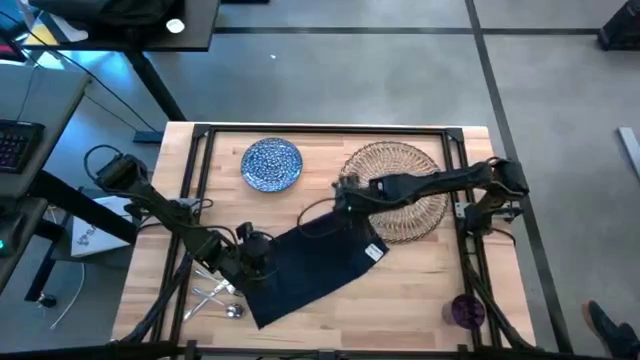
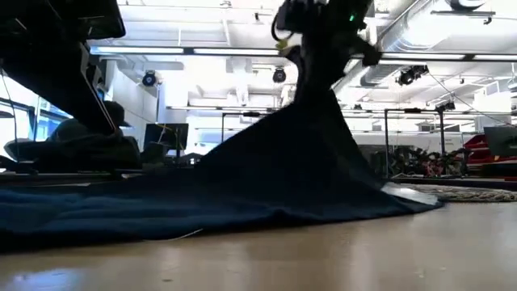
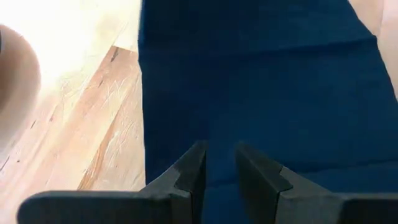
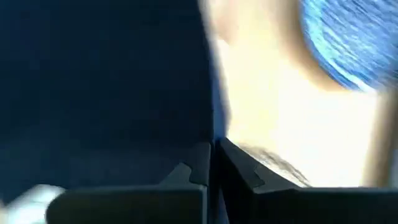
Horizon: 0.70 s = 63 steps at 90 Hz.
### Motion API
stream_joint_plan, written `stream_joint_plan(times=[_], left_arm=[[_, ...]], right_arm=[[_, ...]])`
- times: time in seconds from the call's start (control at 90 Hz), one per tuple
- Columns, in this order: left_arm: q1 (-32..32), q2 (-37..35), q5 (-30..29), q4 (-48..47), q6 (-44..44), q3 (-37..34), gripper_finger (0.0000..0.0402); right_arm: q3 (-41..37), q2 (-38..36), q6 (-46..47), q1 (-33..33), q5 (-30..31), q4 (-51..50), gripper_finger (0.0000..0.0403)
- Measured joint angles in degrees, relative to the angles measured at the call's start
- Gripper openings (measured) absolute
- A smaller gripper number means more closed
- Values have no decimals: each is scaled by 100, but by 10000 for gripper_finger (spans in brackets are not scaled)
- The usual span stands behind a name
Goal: Set table place
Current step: Fold the blue table napkin
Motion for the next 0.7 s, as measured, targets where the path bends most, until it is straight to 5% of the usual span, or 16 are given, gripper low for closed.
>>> stream_joint_plan(times=[0.167,0.322,0.467,0.6,0.7], left_arm=[[-26,0,10,-5,55,0,65],[7,0,-184,125,33,0,65],[7,28,-673,706,342,0,65],[206,294,-1220,1651,833,0,65],[739,606,-845,2400,1172,2,65]], right_arm=[[359,-37,185,-15,-1974,-121,0],[346,-37,438,-495,-1019,-566,0],[-115,-37,485,-610,-2116,-79,0],[-864,-22,764,-602,-2068,896,0],[-1101,-24,1050,-346,-2038,1050,0]])
